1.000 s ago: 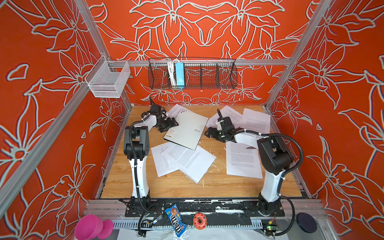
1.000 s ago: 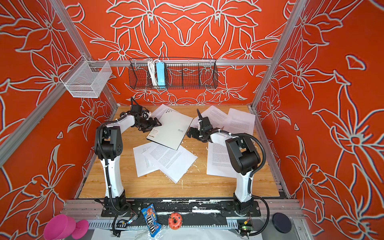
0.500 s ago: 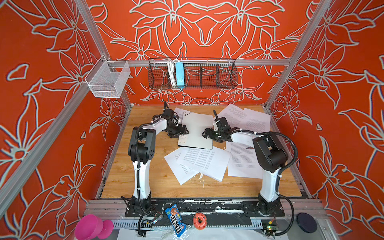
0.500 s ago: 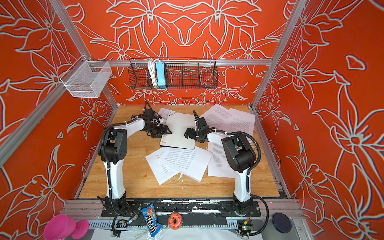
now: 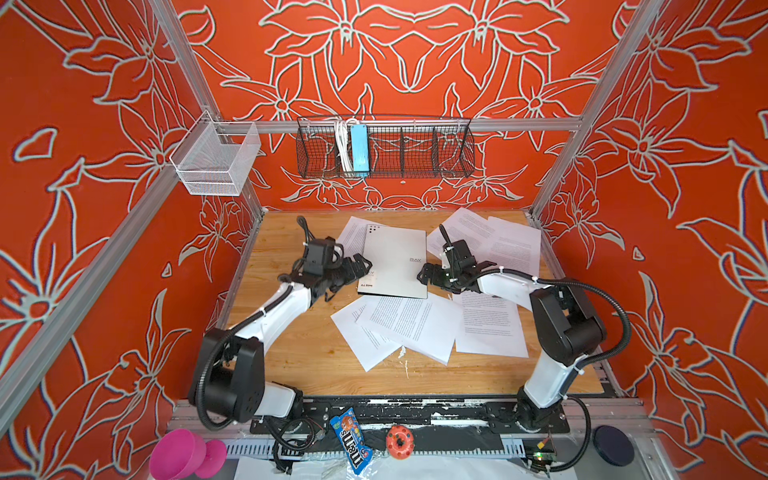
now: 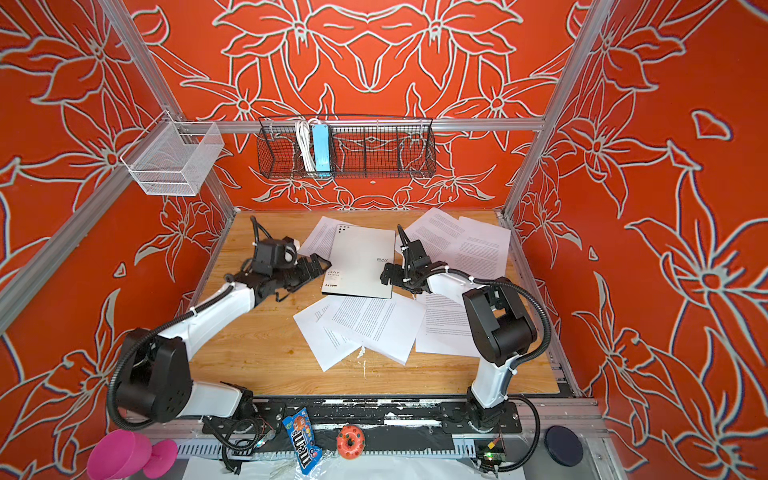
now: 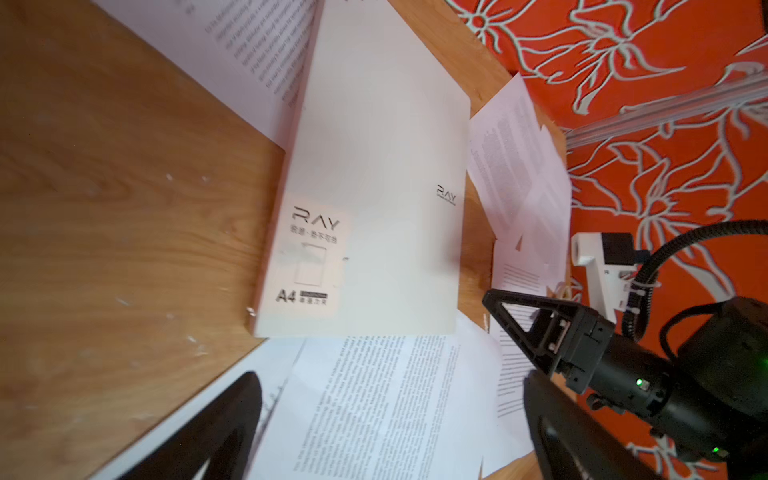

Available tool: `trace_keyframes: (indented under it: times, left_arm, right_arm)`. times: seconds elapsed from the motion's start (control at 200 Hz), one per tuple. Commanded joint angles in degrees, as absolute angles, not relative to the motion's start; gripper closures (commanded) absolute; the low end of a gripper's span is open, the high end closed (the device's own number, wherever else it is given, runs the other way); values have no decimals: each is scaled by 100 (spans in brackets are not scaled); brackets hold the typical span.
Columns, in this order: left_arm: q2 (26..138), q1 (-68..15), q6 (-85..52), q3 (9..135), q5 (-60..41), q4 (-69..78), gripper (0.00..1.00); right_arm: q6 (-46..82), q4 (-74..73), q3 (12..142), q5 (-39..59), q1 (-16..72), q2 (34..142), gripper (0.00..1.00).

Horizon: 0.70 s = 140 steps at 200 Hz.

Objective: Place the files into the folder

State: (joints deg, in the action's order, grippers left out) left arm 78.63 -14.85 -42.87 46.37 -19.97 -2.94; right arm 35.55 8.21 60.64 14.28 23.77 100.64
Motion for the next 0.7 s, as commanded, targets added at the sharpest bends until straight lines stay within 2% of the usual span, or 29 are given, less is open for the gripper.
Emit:
trace_keyframes:
  times: [0.0, 0.095, 0.34, 0.696]
  left_arm:
    - [7625, -1829, -6091, 3708, -1845, 1296, 2]
    - [7754, -1984, -6810, 3027, -1808, 2526, 0]
    - [8713, -2127, -7393, 2672, -1741, 4388, 7]
    - [9841, -2135, -7764, 2856, -1699, 5658, 10]
  right_arm:
    - [3561, 722, 5893, 1581, 2373, 9768, 2]
    - [3560, 664, 5840, 1746, 2369, 9681, 2]
    - [3538, 460, 5695, 1896, 2372, 9563, 2]
    - [3489, 483, 5757, 1960, 2369, 9668, 2]
